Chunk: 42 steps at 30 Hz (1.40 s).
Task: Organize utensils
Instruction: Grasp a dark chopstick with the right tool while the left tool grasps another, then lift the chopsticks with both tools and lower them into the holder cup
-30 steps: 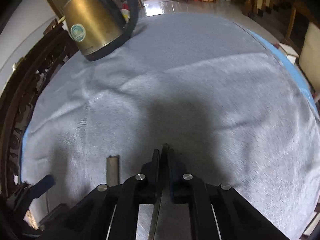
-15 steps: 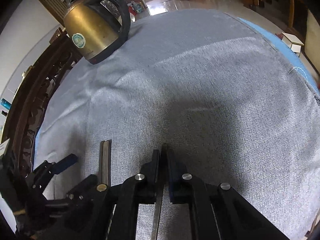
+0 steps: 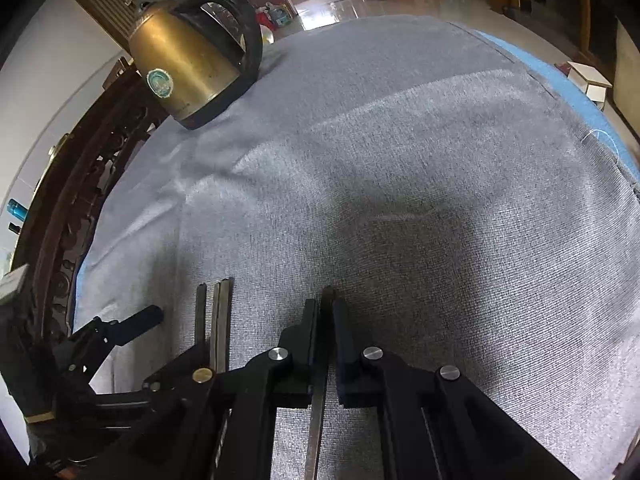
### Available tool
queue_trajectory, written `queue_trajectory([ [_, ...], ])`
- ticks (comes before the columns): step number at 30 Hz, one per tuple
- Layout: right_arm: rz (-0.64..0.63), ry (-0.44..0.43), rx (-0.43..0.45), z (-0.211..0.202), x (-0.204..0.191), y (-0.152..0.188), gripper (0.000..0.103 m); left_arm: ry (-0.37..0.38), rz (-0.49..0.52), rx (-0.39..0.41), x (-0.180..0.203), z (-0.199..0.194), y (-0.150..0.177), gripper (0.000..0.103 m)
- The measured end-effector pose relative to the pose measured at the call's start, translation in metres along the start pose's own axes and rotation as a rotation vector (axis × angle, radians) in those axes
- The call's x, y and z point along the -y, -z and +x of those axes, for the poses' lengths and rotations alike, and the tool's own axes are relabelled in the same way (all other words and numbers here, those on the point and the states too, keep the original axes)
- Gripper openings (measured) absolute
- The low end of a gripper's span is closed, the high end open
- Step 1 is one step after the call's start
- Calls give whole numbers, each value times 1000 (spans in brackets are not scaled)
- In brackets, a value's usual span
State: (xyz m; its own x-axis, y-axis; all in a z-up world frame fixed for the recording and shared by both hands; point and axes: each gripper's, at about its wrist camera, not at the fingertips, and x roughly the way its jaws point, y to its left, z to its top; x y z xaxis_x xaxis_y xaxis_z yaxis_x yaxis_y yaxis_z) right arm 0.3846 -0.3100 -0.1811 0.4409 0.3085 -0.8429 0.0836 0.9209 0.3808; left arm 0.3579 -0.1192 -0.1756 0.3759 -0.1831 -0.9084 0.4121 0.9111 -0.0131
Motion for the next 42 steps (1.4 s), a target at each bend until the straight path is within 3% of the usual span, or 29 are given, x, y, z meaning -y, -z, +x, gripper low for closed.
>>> queue_trajectory([
  [4,-6,13,-22,0,-3,-1,8,-2,-21,-12,-12,-8,2,72],
  [11,-33,117,-163,4,-18,-9,11,38,-128,-59,-14,4,-16,70],
  [13,-55,148,-174,7,-24,-9,11,19,-121,-59,-9,5,-17,61],
  [15,-96,195,-174,9,-32,-7,12,10,-121,-45,-8,5,-19,29],
  [17,-155,247,-160,11,-42,-2,12,18,-126,-38,-12,7,-21,13],
  [21,-242,329,-130,14,-58,6,9,35,-125,-22,-15,9,-21,10],
  [24,-224,308,-104,14,-59,10,7,27,-153,12,-20,0,-14,11],
  [27,-175,218,-61,4,-50,17,7,16,-187,61,-36,-13,-8,11],
  [31,-156,147,71,-29,-47,29,7,-24,-238,172,-57,-52,0,10],
  [39,-162,41,347,-114,-67,53,7,-117,-253,455,-73,-150,25,5],
  [42,-165,21,427,-137,-76,65,7,-122,-241,510,-71,-172,37,5],
])
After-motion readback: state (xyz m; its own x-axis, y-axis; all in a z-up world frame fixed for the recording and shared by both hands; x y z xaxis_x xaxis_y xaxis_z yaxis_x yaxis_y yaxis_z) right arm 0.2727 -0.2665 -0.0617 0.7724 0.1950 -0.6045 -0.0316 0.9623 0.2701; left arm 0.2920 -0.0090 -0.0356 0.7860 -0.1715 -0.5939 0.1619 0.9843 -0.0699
